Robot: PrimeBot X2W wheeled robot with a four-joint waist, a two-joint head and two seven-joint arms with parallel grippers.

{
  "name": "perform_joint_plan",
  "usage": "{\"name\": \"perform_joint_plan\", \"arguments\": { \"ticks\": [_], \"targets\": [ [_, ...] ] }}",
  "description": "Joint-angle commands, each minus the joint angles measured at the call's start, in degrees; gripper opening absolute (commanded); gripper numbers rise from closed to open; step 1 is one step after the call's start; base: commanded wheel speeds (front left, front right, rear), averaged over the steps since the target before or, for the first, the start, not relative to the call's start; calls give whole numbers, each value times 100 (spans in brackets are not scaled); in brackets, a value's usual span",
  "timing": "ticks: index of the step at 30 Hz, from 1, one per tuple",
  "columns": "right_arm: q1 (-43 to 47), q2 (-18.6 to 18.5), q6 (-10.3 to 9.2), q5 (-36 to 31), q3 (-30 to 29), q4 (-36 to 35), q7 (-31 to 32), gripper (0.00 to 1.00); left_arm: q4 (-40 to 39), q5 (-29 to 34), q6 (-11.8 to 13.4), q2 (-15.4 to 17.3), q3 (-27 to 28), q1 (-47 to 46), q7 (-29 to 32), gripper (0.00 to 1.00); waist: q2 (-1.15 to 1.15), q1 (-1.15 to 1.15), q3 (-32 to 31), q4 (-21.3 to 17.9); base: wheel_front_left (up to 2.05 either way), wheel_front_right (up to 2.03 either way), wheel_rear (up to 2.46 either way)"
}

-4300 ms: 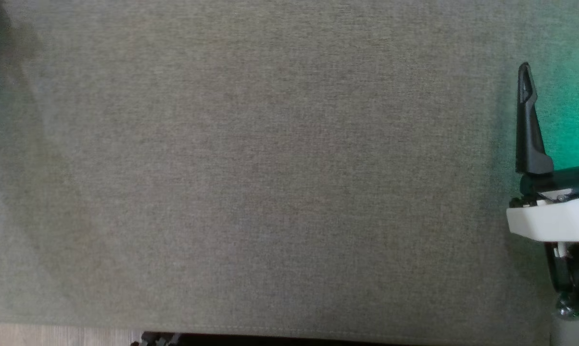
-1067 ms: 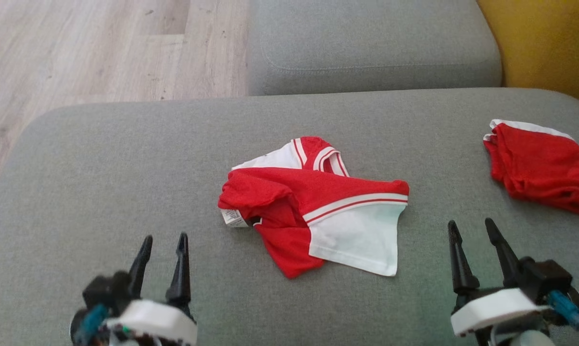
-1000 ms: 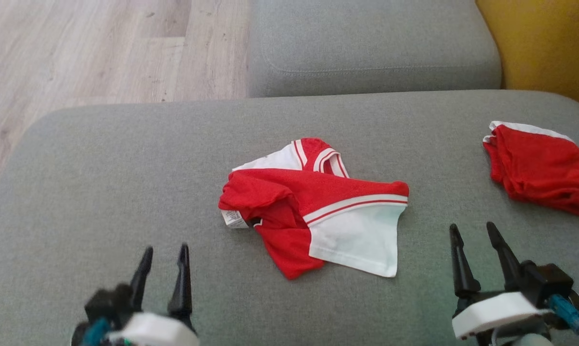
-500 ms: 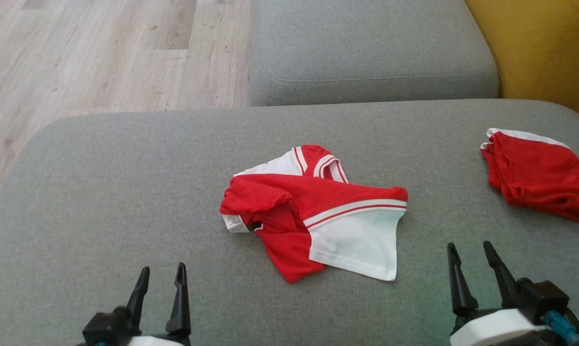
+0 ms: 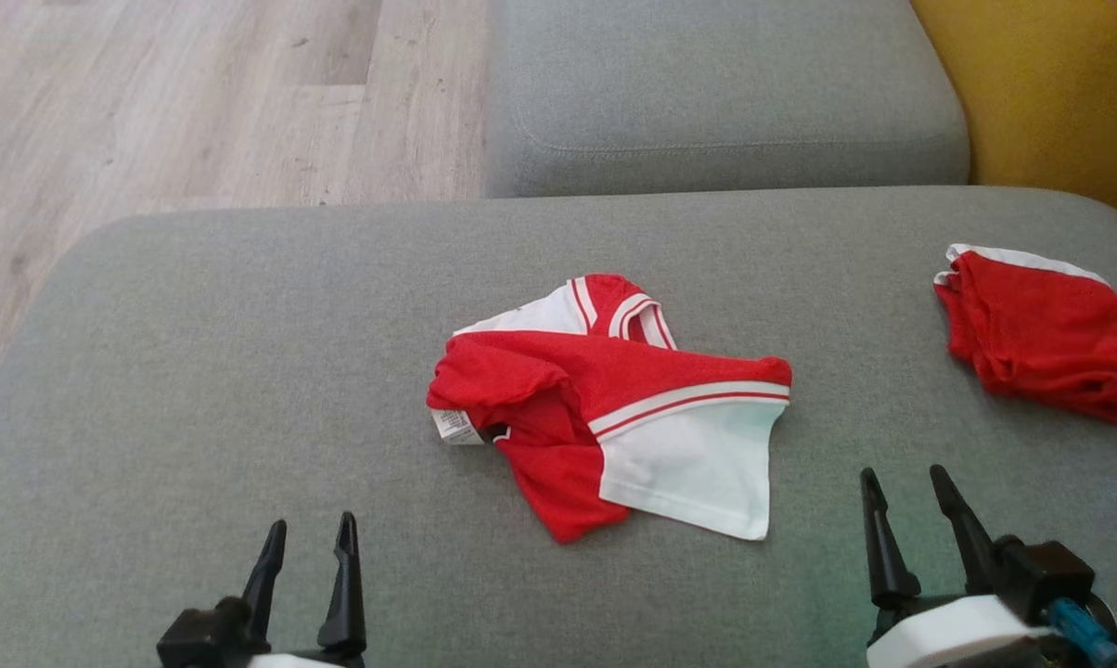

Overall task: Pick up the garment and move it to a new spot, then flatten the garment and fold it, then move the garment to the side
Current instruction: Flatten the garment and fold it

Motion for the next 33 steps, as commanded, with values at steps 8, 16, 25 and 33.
{"name": "perform_joint_plan", "arguments": {
  "ticks": [8,16,25,33],
  "targets": [
    [-461,-31,37,-54,205,-235,-30,100,-96,166,-141,101,92,-666,136,100,0,0,267,-129,0,0,0],
    [-808,-31,37,-143,321,-382,44,100,744,156,-509,-264,-195,-1667,497,100,0,0,824,-404,0,0,0],
    [-1173,-31,37,-168,440,-393,30,100,2238,-14,-834,-622,-159,-2603,519,100,0,0,1419,-770,0,0,0],
    [-1264,-31,37,-183,388,-328,-22,100,2939,-136,-1038,-746,-67,-2940,326,43,0,0,1540,-876,0,0,0]
  ]
}}
